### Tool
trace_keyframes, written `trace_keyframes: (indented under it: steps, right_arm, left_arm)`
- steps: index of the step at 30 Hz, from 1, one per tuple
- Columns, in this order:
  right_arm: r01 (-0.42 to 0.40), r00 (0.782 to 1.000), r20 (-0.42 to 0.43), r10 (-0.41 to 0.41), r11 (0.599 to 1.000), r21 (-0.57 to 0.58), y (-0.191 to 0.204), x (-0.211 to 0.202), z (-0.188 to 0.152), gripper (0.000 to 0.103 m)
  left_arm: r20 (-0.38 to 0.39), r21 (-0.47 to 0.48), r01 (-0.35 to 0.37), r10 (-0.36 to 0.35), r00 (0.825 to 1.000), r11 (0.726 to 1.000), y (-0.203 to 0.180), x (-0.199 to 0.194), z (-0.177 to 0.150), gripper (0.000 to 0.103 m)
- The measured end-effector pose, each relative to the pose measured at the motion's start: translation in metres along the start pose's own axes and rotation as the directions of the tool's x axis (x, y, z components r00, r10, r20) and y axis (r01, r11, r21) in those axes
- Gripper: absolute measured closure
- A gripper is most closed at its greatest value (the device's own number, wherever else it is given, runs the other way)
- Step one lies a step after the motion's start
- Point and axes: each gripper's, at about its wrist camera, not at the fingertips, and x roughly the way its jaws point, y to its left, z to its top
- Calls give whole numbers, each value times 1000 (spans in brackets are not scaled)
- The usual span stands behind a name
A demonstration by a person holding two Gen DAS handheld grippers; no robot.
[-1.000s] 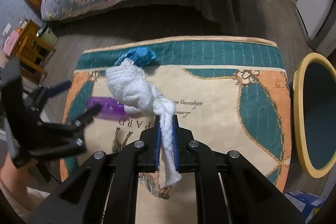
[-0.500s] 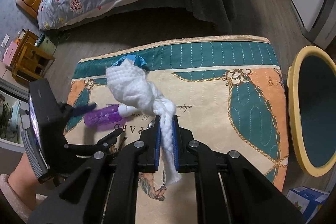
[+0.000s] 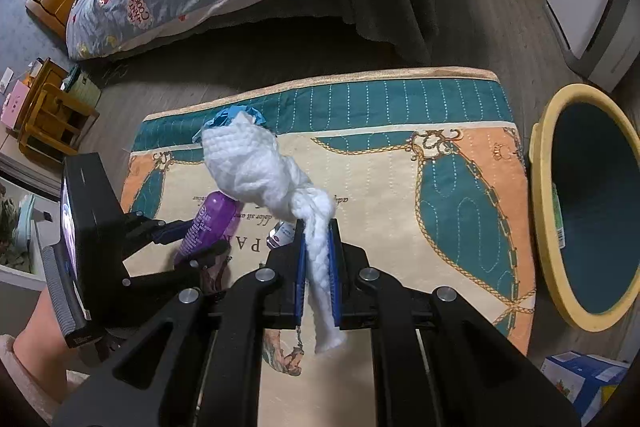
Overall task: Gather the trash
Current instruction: 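Grasp the purple spray bottle with the left tool while the right tool grasps a white tissue, then lift the purple bottle and white tissue and carry both over the bin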
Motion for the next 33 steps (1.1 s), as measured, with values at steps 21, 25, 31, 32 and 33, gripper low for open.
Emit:
trace_keyframes:
  steps: [21,25,31,32,33]
  right_arm:
    - [27,992,118,-43,990,135,-62,-67,-8,94]
    - [32,990,134,-55,986,166,-85,-79,-11,94]
    - [45,986,149,-77,978,205,-116,-93,-17,94]
    - [46,986,150,-79,976,212,-122,-94,-17,94]
    - [47,985,152,-81,975,215,-126,-96,-18,94]
  left_arm:
    - [282,20,62,-65,957,998,-59,-100,25,70]
    - [304,53,52,-65,951,997,-82,-103,38,70]
    - [323,82,48,-72,944,996,-107,-105,48,70]
    - [326,85,48,-74,942,995,-111,-105,49,70]
    - [330,89,49,-76,941,995,-114,-106,52,70]
